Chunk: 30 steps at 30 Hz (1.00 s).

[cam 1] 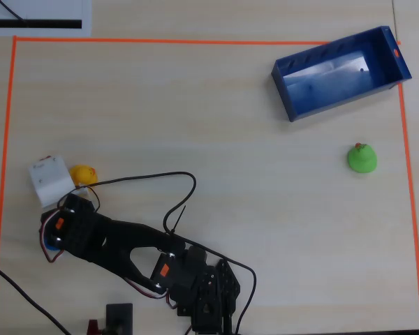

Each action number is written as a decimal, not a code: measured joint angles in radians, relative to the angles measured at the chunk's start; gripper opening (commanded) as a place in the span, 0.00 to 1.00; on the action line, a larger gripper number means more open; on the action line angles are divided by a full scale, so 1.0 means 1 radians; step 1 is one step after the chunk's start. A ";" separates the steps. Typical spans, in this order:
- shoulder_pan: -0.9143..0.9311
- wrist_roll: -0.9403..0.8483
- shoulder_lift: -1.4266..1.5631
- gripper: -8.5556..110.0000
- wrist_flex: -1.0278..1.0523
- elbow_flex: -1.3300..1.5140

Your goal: Grasp blue duck and put it into box.

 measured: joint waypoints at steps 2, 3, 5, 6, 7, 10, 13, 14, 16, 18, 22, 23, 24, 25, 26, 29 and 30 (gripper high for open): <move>-0.015 0.015 0.000 0.32 0.000 0.000; -0.021 0.021 0.000 0.32 0.000 0.000; -0.032 0.029 -0.020 0.32 0.000 -0.003; -0.040 0.034 -0.035 0.32 0.000 -0.005; -0.044 0.038 -0.044 0.32 0.000 -0.008; -0.067 0.052 -0.072 0.31 0.000 -0.028; -0.080 0.061 -0.106 0.31 0.000 -0.055; -0.080 0.061 -0.120 0.31 0.000 -0.064; -0.080 0.061 -0.141 0.31 0.000 -0.083; -0.080 0.061 -0.158 0.31 0.000 -0.101; -0.064 0.061 -0.181 0.26 0.000 -0.124; -0.057 0.061 -0.183 0.21 0.000 -0.124; -0.051 0.061 -0.183 0.13 0.000 -0.124; -0.043 0.058 -0.183 0.07 0.000 -0.124; -0.038 0.063 -0.183 0.07 -0.002 -0.126; -0.025 0.051 -0.178 0.07 -0.015 -0.133; -0.021 0.055 -0.178 0.07 -0.017 -0.133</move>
